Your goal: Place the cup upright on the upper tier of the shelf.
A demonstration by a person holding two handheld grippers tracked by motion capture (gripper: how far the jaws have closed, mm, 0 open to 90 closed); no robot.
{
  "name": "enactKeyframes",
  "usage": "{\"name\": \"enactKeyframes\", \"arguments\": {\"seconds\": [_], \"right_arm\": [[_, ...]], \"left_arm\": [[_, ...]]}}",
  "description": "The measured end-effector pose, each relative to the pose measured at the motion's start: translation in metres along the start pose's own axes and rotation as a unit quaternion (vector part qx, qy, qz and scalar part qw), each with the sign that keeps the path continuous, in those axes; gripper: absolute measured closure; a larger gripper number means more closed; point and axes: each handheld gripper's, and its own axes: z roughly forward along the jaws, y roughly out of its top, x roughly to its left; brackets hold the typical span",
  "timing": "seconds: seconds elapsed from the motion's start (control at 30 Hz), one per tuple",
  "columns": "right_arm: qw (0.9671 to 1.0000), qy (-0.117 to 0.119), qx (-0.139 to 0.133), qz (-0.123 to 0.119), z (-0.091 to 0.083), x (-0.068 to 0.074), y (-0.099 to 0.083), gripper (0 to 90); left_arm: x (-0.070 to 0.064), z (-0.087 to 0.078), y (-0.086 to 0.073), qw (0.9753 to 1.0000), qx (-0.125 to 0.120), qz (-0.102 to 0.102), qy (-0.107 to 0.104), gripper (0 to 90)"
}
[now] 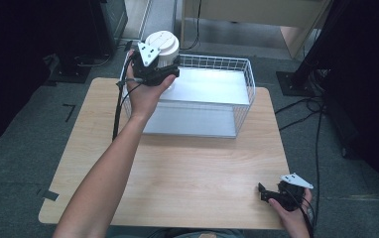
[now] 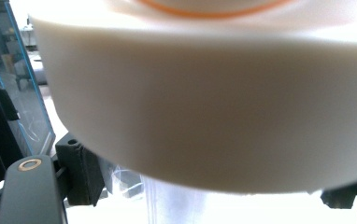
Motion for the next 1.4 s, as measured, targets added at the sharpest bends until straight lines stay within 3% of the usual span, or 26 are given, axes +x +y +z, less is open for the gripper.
{"name": "enactKeyframes", "arguments": {"seconds": [0.1, 0.3, 0.6, 0.8, 0.9, 0.97, 1.2, 1.4], "right_arm": [[1.0000, 0.000, 0.000, 0.000, 0.000, 0.000, 0.000, 0.6], [1.0000, 0.001, 0.000, 0.001, 0.000, 0.000, 0.000, 0.6], [1.0000, 0.001, 0.001, 0.002, 0.000, 0.000, 0.000, 0.6], [1.0000, 0.001, 0.001, 0.002, 0.000, 0.000, 0.000, 0.6], [1.0000, 0.001, 0.001, 0.002, 0.000, 0.000, 0.000, 0.6], [1.0000, 0.000, 0.001, 0.002, 0.000, 0.000, 0.000, 0.6], [1.0000, 0.000, 0.001, 0.002, 0.000, 0.000, 0.000, 0.6], [1.0000, 0.000, 0.000, 0.000, 0.000, 0.000, 0.000, 0.6]], "left_arm": [[-0.002, 0.003, 0.000, 0.9999, 0.001, 0.003, 0.010, 15.7], [0.001, 0.008, 0.002, 0.9997, 0.010, -0.011, 0.020, 15.5], [0.002, 0.012, 0.003, 0.9997, 0.016, -0.011, 0.017, 15.2], [0.004, 0.008, 0.007, 0.9997, 0.017, -0.012, 0.009, 9.3], [0.004, 0.007, 0.009, 0.9996, 0.017, -0.017, 0.015, 0.0], [0.006, 0.006, 0.009, 0.9995, 0.014, -0.025, 0.015, 0.0], [0.004, -0.004, 0.004, 0.9998, -0.001, -0.010, 0.016, 0.0], [0.009, -0.011, 0.004, 0.9997, -0.006, -0.014, 0.017, 0.0]]}}
